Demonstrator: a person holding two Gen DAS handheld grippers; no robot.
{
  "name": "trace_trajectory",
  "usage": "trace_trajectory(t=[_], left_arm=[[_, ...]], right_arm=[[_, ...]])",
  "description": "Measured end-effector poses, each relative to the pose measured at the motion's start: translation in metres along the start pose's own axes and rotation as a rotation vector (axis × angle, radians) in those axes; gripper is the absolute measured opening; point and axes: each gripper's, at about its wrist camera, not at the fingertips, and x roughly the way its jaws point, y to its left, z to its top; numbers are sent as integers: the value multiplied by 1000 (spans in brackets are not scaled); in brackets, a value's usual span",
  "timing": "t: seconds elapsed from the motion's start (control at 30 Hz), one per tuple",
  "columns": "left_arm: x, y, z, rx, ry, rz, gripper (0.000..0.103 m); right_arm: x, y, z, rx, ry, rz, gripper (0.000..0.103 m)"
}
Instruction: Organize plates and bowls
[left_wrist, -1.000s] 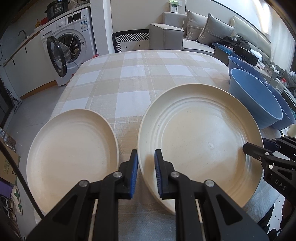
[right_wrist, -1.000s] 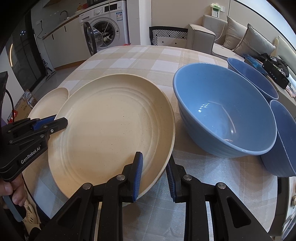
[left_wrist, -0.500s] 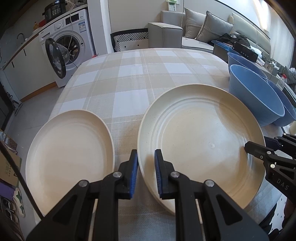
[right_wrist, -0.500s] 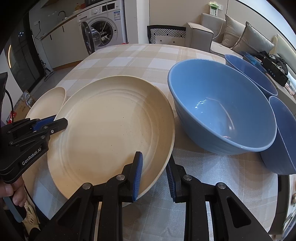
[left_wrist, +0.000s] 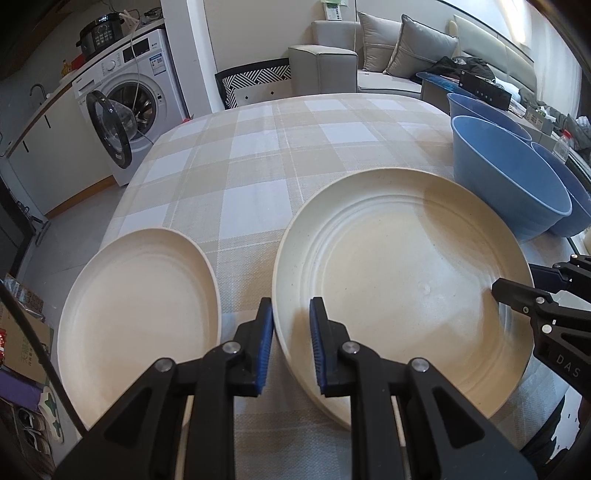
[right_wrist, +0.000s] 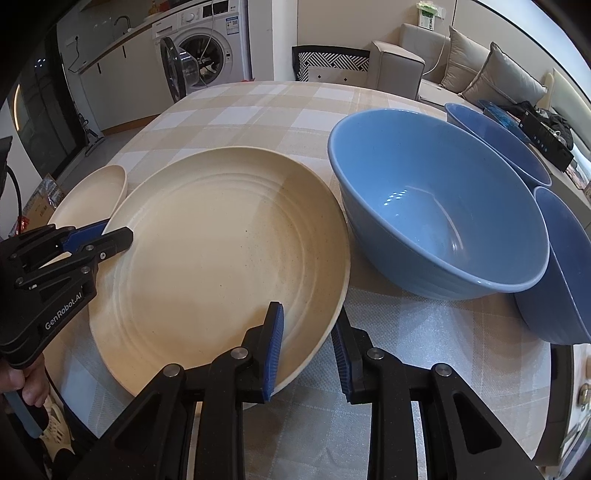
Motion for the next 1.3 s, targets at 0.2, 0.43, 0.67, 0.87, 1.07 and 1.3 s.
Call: trace_trajectory(t=[0.2, 0.43, 0.67, 0.87, 1.07, 1.3], left_arm=[[0, -1, 0, 6, 0, 1, 18], [1, -3, -1, 21, -2, 7, 20], [2, -1, -1, 7, 9, -3, 20], [1, 2, 0, -11, 3, -19, 24], [-3, 6, 1, -27, 1, -24, 32], [-10, 12, 3, -74, -3, -45, 48]], right_arm=[[4, 0, 1, -3, 2, -8, 27], [4, 3, 0, -10, -3, -20, 27], [4, 2, 0, -13, -3, -17, 29], [5, 2, 2, -11, -4, 0, 37], [3, -2, 0, 4, -14, -5, 49], [-9, -4, 0, -4, -40, 28, 61]])
